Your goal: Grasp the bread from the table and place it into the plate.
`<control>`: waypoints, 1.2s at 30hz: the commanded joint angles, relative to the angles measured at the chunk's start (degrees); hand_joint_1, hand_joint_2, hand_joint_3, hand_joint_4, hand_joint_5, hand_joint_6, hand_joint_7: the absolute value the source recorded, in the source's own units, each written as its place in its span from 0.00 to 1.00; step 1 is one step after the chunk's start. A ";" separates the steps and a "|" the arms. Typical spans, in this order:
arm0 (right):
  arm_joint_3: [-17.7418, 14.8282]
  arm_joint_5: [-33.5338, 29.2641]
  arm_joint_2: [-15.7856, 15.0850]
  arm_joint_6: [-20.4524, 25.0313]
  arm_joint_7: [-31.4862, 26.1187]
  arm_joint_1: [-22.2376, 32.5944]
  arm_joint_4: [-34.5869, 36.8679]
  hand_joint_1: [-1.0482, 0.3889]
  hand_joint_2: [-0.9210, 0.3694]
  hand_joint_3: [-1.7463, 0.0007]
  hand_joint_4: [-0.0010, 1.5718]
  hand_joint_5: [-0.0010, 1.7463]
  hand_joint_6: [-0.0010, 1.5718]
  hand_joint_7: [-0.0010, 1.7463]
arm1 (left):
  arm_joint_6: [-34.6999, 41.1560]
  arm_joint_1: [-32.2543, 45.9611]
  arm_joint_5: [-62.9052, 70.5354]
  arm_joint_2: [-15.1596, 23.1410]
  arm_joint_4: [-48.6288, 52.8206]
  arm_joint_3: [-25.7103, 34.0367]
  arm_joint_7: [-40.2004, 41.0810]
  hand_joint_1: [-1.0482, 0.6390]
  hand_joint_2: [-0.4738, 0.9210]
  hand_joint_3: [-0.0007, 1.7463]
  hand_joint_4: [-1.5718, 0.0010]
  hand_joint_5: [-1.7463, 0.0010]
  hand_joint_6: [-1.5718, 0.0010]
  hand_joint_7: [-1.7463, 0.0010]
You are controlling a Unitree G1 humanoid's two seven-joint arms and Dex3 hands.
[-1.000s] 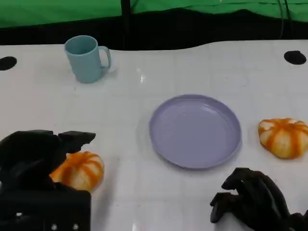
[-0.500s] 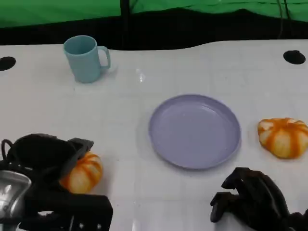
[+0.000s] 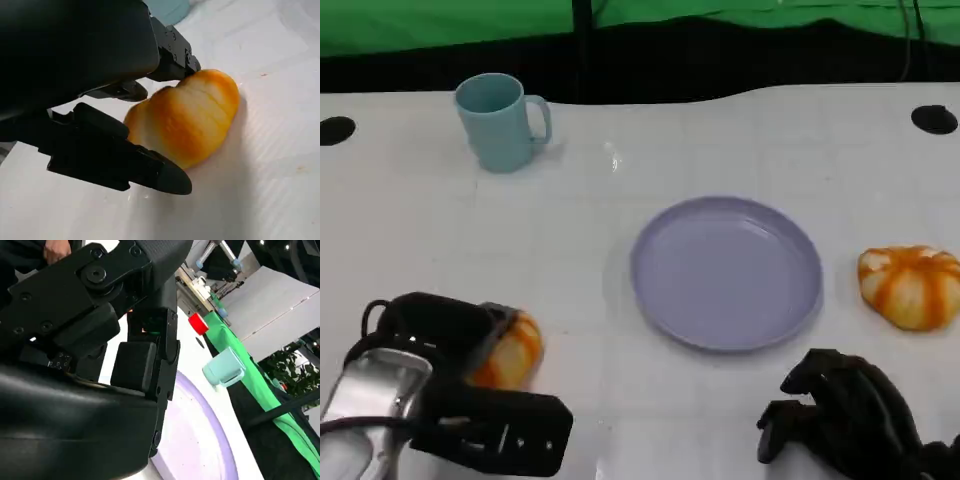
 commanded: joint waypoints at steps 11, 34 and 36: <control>-0.35 0.06 -0.15 -0.49 -0.54 0.69 -1.05 0.00 0.15 1.00 1.00 0.43 1.00 0.22 | -9.04 -3.04 -7.53 -1.07 18.96 -1.33 20.83 0.44 1.00 0.22 0.58 0.17 0.35 0.92; -2.07 0.59 -0.90 -0.31 1.19 -2.00 3.03 0.00 0.17 1.00 1.00 0.42 1.00 0.22 | -25.93 -6.35 -21.71 -4.27 26.05 4.16 42.18 0.48 0.71 0.75 0.54 0.00 0.66 0.01; -2.16 0.43 -0.93 -0.22 1.13 -1.98 2.97 0.00 0.17 1.00 1.00 0.42 1.00 0.22 | -26.23 -6.36 -23.01 -4.52 25.27 4.77 41.34 0.49 0.69 0.75 0.55 0.00 0.67 0.00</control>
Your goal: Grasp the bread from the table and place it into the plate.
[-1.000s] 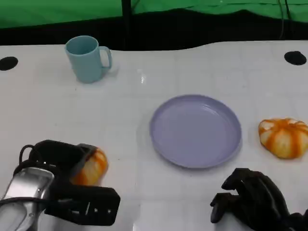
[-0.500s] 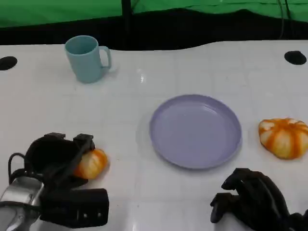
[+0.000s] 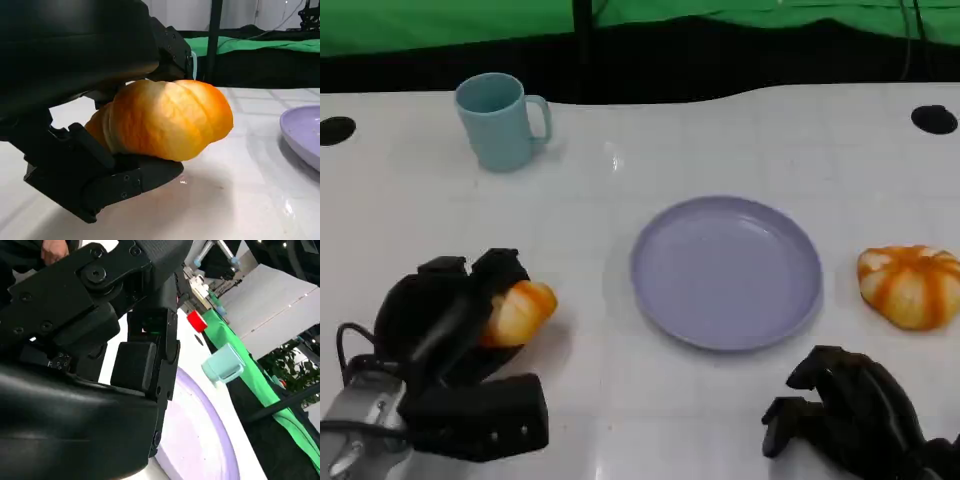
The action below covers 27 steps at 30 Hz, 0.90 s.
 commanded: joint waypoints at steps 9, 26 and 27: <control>-0.33 -0.03 -0.12 -0.12 -0.29 0.04 -0.20 0.00 0.17 1.00 1.00 0.43 1.00 0.22 | -3.18 -5.01 -6.08 -1.89 -3.35 2.69 -5.90 0.48 0.65 0.67 0.53 0.00 0.66 0.00; 0.33 -0.73 -0.39 -1.20 1.21 1.29 -0.83 0.01 0.16 0.99 1.00 0.42 1.00 0.21 | -6.52 -18.20 -3.57 -13.14 9.49 -1.25 -0.97 0.48 0.70 0.57 0.48 0.00 0.62 0.00; 0.44 -0.86 -0.33 -1.33 1.08 1.58 -1.12 0.01 0.15 0.99 1.00 0.42 1.00 0.21 | -6.77 -19.27 -3.20 -13.92 10.36 -1.83 -0.57 0.48 0.70 0.57 0.48 0.00 0.61 0.00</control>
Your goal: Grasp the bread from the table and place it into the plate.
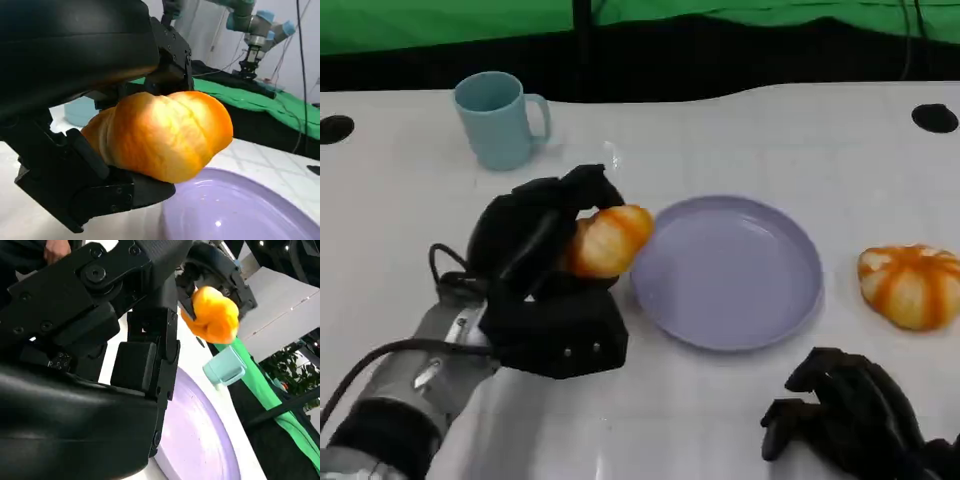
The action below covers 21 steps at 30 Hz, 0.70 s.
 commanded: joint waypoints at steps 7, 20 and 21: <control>0.69 0.10 0.21 0.05 -0.90 2.49 -3.00 0.01 0.16 1.00 1.00 0.42 1.00 0.21 | -0.47 -9.67 2.12 -6.34 7.80 -3.82 1.84 0.47 0.67 0.63 0.45 0.00 0.59 0.00; 1.85 -0.43 0.27 0.25 -2.02 3.97 -5.33 0.00 0.15 1.00 1.00 0.43 1.00 0.21 | 1.18 -16.60 5.19 -11.85 16.90 -9.52 2.09 0.44 0.70 0.64 0.39 0.00 0.50 0.18; 1.84 -0.30 0.28 0.26 -1.86 3.99 -5.33 0.00 0.15 0.99 1.00 0.43 1.00 0.21 | 1.38 -16.93 5.34 -12.16 17.49 -9.81 2.02 0.44 0.70 0.64 0.39 0.00 0.50 0.19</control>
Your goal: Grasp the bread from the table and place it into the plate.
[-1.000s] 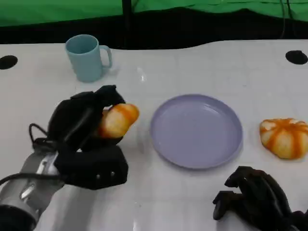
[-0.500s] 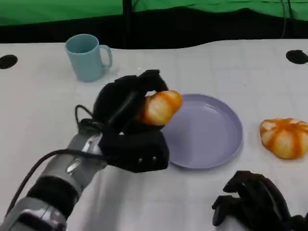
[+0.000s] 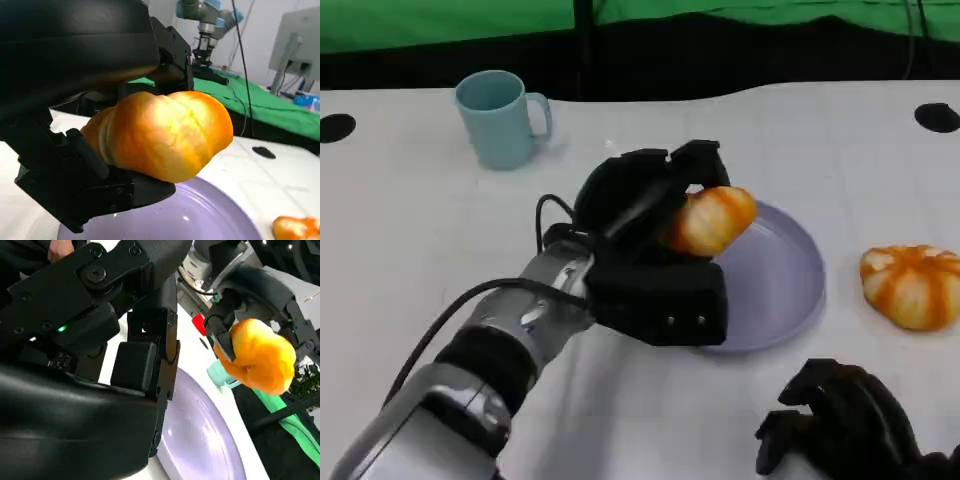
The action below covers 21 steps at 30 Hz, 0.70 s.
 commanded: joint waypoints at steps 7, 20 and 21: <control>-0.02 0.50 -0.19 1.01 -0.27 1.06 -1.76 0.02 0.15 1.00 1.00 0.42 1.00 0.20 | 1.56 -4.24 0.39 -2.69 4.76 -2.10 -4.01 0.45 0.77 0.56 0.47 0.00 0.55 0.27; -0.07 0.53 -0.02 0.89 -0.54 1.14 -1.88 0.01 0.16 1.00 1.00 0.42 1.00 0.20 | 4.91 -6.52 0.45 -1.65 5.37 -4.33 -20.70 0.26 1.00 0.19 0.83 0.72 0.81 0.95; -0.09 0.55 -0.06 0.95 -0.54 1.15 -1.90 0.01 0.16 1.00 1.00 0.42 1.00 0.20 | 5.36 -6.79 0.65 -1.41 5.21 -4.65 -22.11 0.25 1.00 0.19 0.84 0.73 0.82 0.96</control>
